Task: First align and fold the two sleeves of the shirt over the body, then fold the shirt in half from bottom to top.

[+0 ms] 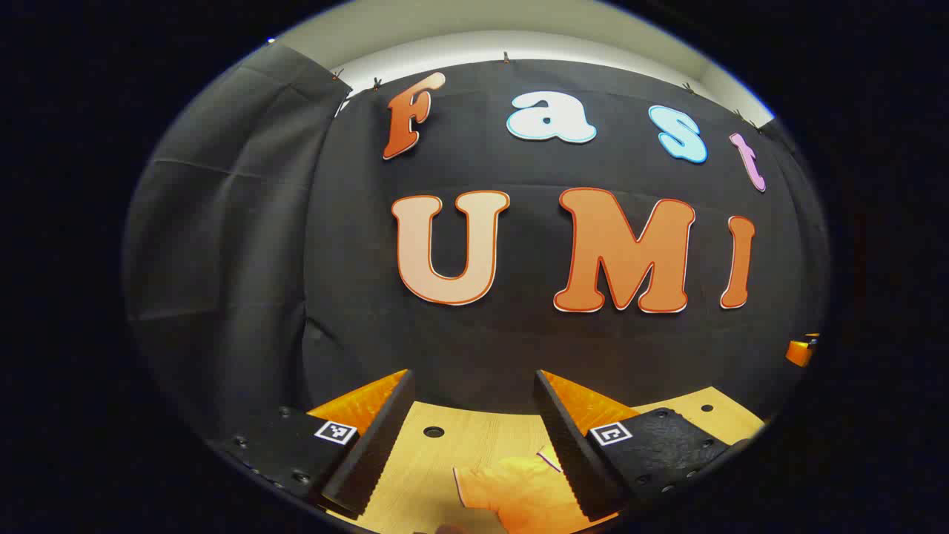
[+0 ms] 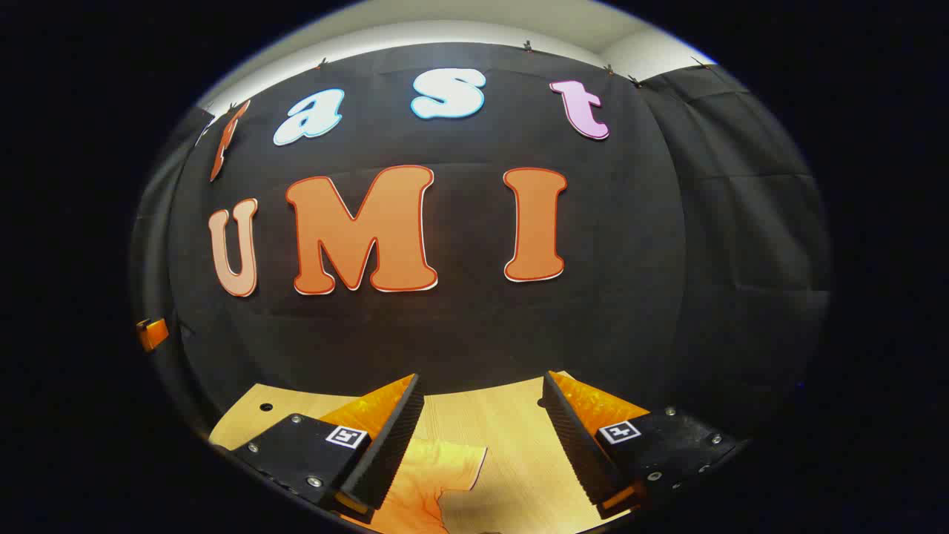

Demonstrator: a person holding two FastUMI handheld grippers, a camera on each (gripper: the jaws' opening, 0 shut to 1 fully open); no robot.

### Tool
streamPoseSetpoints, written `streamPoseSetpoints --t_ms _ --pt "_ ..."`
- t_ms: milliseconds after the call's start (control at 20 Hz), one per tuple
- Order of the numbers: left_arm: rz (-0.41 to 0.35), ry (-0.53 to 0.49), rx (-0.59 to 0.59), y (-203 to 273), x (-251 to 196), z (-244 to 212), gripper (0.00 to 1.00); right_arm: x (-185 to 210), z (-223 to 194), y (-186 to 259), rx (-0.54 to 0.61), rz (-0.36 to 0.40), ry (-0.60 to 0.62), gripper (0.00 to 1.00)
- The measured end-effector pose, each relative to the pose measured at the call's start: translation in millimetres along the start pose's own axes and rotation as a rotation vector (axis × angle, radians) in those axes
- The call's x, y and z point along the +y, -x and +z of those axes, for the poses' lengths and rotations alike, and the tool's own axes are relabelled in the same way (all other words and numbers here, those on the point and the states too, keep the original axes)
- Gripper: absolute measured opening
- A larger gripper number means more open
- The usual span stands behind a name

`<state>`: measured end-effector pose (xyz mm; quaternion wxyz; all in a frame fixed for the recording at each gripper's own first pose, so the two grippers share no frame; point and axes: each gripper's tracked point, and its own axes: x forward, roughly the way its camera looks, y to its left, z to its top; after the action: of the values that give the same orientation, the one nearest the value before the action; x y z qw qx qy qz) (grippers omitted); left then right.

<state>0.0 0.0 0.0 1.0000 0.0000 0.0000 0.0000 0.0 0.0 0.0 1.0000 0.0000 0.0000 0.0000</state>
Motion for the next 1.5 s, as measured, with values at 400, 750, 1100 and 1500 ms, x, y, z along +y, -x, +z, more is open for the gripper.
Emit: streamPoseSetpoints --t_ms 400,750,1100,1500 --pt "-0.007 -0.011 0.012 6 5 -6 0.98 11 -8 4 0.036 0.02 0.014 0.98" --pt "-0.032 0.001 0.056 8 -5 -20 0.98 16 -22 5 0.079 0.053 0.068 0.98" --pt "-0.026 -0.022 0.051 13 -8 -17 0.98 13 -32 -1 0.146 0.039 0.071 0.98" --pt "-0.055 -0.011 0.058 12 -12 -21 0.98 30 -70 -27 0.34 0.092 0.031 0.98"
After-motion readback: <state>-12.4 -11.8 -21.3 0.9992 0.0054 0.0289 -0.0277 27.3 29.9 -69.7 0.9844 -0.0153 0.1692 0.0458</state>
